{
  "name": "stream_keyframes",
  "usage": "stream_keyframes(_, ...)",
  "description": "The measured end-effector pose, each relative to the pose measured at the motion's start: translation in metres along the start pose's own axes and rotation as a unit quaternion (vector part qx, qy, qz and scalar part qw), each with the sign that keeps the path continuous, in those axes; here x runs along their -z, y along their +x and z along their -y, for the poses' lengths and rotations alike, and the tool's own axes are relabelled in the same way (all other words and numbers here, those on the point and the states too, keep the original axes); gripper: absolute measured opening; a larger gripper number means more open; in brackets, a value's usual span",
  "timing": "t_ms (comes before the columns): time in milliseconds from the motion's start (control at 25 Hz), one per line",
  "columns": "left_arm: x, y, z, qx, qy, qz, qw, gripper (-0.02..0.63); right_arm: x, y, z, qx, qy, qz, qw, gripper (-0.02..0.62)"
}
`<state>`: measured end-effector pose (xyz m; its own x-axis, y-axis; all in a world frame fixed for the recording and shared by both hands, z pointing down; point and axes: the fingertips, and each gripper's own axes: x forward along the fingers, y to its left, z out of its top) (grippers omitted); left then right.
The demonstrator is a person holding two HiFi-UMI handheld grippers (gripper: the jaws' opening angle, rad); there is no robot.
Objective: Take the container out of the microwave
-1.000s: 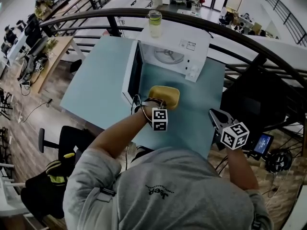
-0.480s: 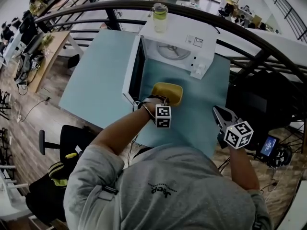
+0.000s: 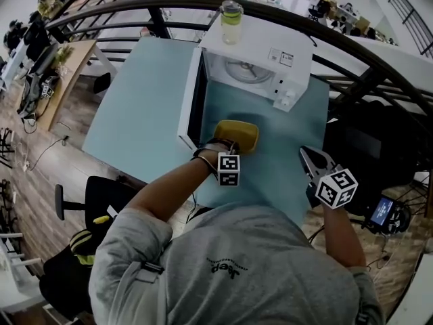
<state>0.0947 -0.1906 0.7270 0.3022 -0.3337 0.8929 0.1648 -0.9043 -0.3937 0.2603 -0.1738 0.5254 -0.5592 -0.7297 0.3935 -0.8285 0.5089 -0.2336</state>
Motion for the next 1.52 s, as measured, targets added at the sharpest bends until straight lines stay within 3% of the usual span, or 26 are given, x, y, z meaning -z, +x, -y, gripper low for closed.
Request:
stream_keyframes(840,-0.006,-0.103,0.039,-0.073,-0.034,-0.018,0.9966,0.075,-0.023,0.002,-0.049,-0.087,-0.058,0.016,0.994,0.017)
stream_keyframes(1520,0.015,-0.242,0.043,-0.168,-0.093,-0.069,0.9791,0.075,-0.066,-0.003,-0.122,-0.180,-0.114,0.054,0.976,0.017)
